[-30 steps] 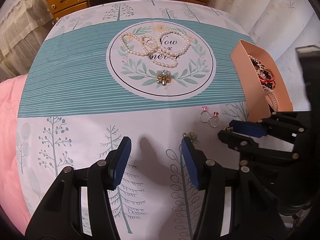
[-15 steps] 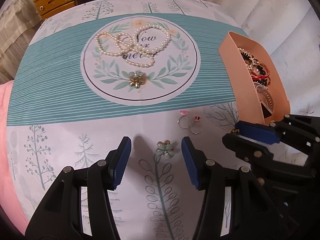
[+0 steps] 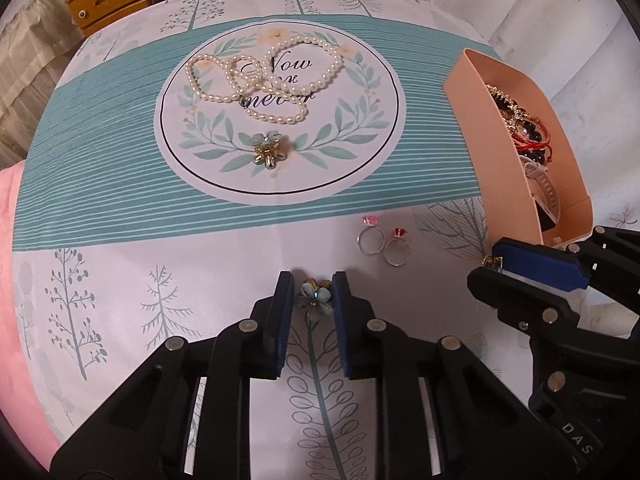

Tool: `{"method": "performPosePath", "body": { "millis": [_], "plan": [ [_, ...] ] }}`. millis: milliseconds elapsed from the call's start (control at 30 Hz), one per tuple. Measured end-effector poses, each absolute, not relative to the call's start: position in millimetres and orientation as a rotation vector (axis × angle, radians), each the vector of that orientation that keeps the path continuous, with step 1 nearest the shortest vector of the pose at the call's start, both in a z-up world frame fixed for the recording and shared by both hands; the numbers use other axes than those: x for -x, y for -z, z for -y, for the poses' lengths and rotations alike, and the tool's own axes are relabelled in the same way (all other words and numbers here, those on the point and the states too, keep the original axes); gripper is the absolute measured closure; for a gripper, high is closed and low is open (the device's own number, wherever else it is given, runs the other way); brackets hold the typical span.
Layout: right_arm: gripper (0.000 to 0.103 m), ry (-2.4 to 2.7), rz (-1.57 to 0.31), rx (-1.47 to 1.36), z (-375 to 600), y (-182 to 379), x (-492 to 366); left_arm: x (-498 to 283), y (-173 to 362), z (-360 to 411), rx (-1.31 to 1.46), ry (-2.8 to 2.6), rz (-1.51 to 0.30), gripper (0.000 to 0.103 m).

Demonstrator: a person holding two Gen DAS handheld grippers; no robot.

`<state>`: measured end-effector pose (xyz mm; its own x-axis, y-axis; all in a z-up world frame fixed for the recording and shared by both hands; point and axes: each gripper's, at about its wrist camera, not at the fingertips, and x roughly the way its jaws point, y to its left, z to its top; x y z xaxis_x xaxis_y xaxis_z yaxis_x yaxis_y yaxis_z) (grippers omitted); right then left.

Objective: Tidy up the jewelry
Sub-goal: 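Grasp flower brooch with left tool while right tool grasps gold coin pendant, then carry brooch with left tool while right tool carries pendant into tray, open both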

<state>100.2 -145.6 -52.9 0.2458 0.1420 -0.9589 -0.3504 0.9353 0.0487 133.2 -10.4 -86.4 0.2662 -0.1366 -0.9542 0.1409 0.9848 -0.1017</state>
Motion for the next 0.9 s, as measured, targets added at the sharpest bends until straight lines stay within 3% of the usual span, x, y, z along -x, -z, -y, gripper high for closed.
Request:
{"method": "performPosePath", "body": {
  "millis": [367, 733, 900],
  "plan": [
    [0.083, -0.349, -1.199, 0.097, 175, 20, -93, -120, 26, 22, 0.008, 0.213, -1.153, 0.086],
    [0.083, -0.235, -1.043, -0.066, 269, -40, -78, -112, -56, 86, 0.012, 0.329, -0.976, 0.086],
    [0.083, -0.179, -0.989, -0.080, 305, -63, -81, -125, -65, 119, 0.011, 0.354, -0.951, 0.086]
  ]
}}
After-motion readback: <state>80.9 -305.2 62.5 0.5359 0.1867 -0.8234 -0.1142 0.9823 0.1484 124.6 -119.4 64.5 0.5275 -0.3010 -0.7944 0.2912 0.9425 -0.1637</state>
